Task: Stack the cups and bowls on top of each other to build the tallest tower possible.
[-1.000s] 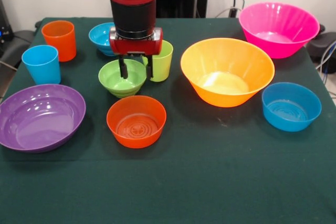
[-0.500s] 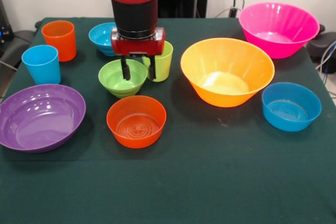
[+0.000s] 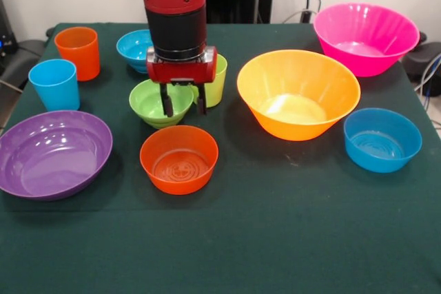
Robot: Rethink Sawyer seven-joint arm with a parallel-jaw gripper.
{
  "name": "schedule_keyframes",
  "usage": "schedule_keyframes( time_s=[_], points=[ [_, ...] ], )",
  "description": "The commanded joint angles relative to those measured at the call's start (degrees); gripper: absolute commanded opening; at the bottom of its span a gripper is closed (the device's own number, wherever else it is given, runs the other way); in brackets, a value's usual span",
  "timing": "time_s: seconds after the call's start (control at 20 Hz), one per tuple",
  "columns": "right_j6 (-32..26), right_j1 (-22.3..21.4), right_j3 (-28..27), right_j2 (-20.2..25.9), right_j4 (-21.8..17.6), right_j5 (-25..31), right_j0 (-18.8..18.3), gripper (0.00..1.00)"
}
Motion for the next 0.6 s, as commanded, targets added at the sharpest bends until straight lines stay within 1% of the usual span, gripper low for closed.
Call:
schedule_keyframes(
  time_s=[0.05, 0.25, 0.4, 0.6],
  points=[
    [7.79, 3.05, -0.13, 0.34, 0.69, 2.14, 3.45, 1.00],
    [7.66, 3.29, -0.83, -1.25, 0.56, 3.64, 4.46, 1.00],
    [7.52, 3.27, -1.43, -2.79, 0.73, 5.79, 5.60, 1.00],
    [7.18, 2.86, -0.91, -3.15, 0.93, 5.11, 5.77, 1.00]
  ],
)
